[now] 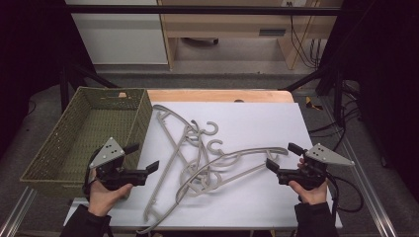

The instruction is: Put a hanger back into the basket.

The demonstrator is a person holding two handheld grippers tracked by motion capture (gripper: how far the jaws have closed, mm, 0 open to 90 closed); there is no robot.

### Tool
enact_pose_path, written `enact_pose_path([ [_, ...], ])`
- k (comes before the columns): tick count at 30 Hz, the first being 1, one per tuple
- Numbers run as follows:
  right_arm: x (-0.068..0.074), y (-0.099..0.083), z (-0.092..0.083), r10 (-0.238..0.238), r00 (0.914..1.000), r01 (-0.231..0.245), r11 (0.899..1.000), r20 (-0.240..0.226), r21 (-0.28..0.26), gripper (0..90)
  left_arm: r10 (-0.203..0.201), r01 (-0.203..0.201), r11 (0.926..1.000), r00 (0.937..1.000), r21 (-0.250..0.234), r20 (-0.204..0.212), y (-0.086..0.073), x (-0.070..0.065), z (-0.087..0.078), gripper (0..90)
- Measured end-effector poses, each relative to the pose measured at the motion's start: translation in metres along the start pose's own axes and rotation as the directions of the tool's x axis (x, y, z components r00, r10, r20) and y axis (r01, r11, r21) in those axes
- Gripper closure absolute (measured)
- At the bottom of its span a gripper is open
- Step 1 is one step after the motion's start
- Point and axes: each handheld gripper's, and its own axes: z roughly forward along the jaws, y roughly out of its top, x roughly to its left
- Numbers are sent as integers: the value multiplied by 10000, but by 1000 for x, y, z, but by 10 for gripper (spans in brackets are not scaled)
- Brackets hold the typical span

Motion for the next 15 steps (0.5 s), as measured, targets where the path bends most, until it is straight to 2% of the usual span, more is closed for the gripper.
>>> enact_pose_path([
  [1,0,0,1,14,10000,-14,10000,17,3,11,64,-65,9999,9999,83,106,3,-4,7,95],
  [5,1,-1,2,-50,10000,50,10000,-6,40,11,195,-202,9994,9995,277,240,5,-11,19,94],
  [8,1,-1,3,-85,10000,85,9999,48,98,9,466,-485,9972,9983,566,346,6,-17,30,96],
  [11,1,0,2,-60,10000,60,10000,20,50,10,629,-671,9941,9967,858,503,9,-22,45,98],
  [13,1,1,1,-108,9999,108,9999,37,18,10,677,-758,9909,9948,1112,756,13,-28,57,102],
  [15,1,1,1,-94,10000,94,10000,30,2,10,757,-854,9889,9937,1215,821,14,-30,61,104],
])
